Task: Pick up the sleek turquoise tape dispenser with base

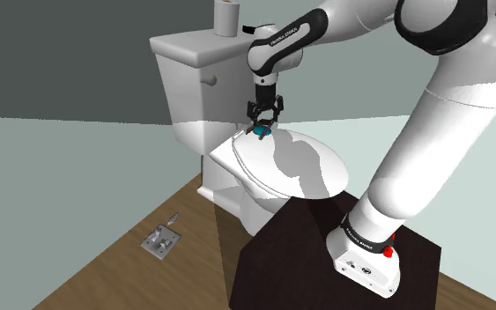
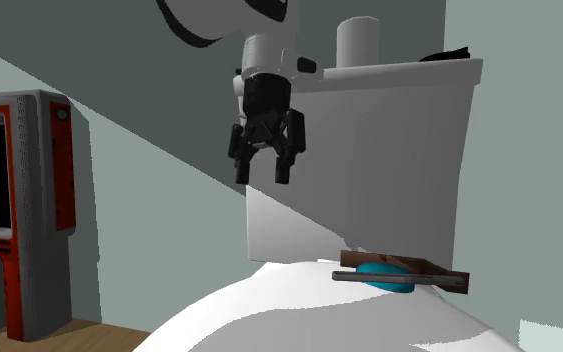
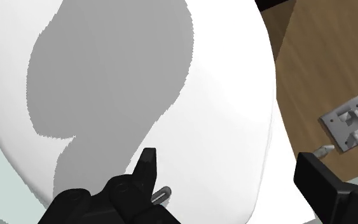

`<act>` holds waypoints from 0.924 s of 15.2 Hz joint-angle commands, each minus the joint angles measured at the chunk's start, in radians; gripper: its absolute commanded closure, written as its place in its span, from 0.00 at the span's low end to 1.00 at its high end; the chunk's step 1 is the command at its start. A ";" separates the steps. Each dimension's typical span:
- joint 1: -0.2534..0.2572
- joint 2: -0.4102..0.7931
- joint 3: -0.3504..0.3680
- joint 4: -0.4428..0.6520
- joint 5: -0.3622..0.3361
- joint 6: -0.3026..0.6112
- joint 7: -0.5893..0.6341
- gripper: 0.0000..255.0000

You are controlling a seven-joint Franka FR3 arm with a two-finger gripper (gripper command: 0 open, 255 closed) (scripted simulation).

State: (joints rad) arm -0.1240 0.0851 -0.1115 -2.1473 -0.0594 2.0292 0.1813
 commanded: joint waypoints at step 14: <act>-0.107 0.538 -0.081 0.483 0.060 0.044 0.135 0.00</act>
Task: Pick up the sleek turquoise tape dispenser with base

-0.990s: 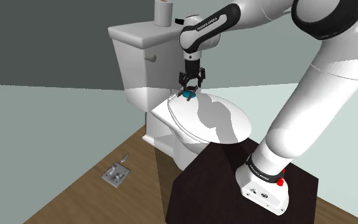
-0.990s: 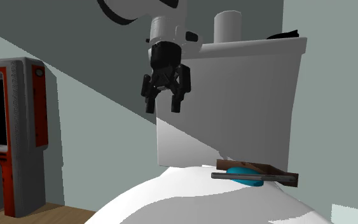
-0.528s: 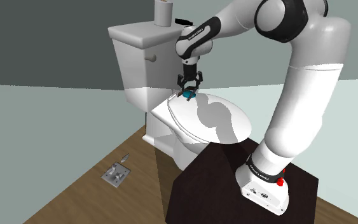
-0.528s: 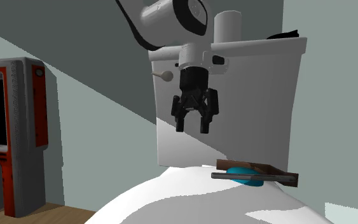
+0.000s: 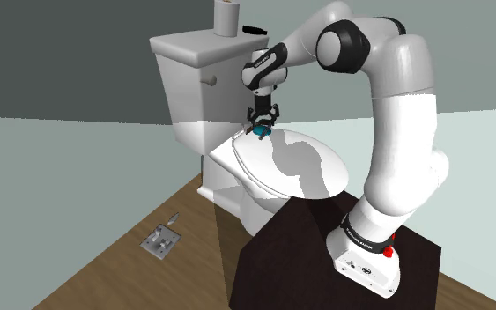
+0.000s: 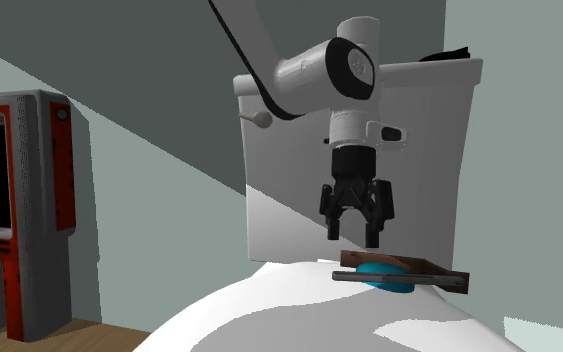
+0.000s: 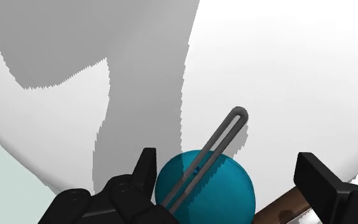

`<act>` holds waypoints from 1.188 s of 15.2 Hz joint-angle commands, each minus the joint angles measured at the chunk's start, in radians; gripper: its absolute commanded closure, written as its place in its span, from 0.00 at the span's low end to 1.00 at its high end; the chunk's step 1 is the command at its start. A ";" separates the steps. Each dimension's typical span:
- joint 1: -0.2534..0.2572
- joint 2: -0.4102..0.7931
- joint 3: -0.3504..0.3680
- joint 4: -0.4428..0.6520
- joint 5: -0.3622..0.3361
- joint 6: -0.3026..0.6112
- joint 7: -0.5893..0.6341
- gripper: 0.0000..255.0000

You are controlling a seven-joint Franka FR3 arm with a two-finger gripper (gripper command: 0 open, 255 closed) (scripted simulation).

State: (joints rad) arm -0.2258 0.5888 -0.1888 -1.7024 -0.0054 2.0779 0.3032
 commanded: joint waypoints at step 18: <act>-0.015 0.116 0.002 0.058 0.017 0.056 0.020 1.00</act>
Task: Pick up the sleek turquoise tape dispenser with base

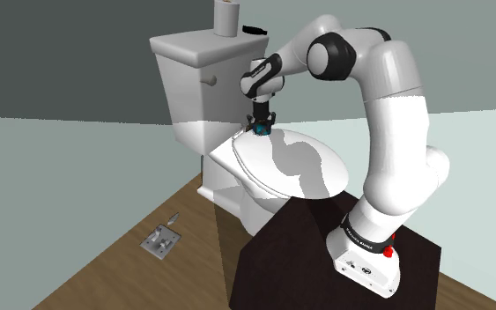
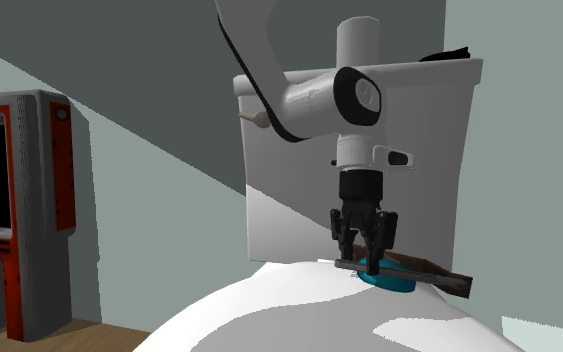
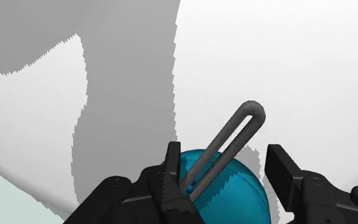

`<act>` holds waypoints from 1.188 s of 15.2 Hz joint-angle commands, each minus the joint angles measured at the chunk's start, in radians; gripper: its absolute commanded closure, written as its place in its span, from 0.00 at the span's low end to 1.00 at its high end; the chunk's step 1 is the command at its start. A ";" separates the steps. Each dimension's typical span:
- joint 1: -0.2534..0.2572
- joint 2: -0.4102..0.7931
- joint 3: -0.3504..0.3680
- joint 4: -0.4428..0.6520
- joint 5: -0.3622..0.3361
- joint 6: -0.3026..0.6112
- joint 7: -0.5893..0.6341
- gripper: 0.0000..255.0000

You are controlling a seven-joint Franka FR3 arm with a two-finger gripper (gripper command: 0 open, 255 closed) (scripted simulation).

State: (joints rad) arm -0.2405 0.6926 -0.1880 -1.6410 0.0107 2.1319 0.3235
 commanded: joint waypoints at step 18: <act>0.009 -0.113 -0.012 0.007 -0.016 -0.133 -0.005 1.00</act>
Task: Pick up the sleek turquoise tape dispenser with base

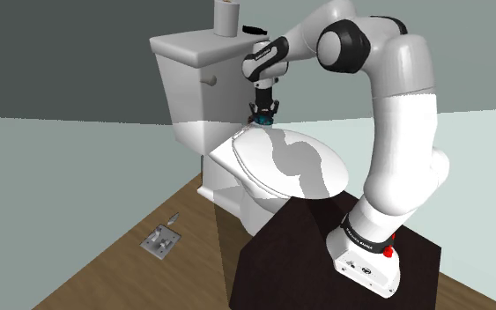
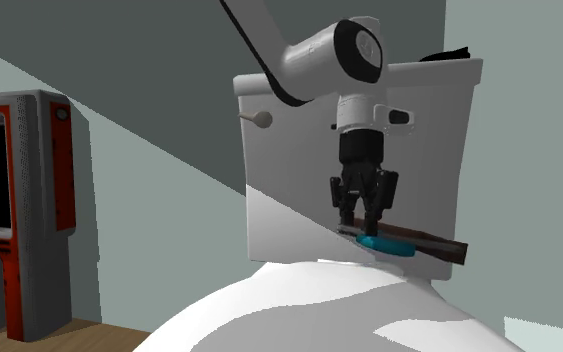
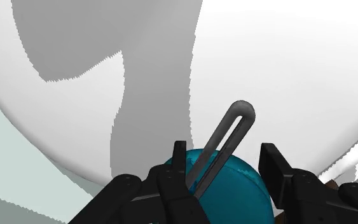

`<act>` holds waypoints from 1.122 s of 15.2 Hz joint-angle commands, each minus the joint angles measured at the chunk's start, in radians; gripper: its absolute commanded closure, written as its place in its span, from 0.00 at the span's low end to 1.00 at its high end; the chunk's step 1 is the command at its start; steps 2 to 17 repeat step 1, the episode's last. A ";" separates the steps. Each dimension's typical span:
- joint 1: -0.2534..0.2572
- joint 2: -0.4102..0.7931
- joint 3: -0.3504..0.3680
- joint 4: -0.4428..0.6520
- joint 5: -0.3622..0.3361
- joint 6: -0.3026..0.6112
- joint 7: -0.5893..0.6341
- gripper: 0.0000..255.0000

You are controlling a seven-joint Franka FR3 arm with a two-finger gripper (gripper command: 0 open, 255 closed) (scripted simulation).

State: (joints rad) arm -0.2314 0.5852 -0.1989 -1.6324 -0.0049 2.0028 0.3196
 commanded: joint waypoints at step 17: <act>0.000 -0.005 -0.001 -0.002 -0.001 -0.004 -0.001 1.00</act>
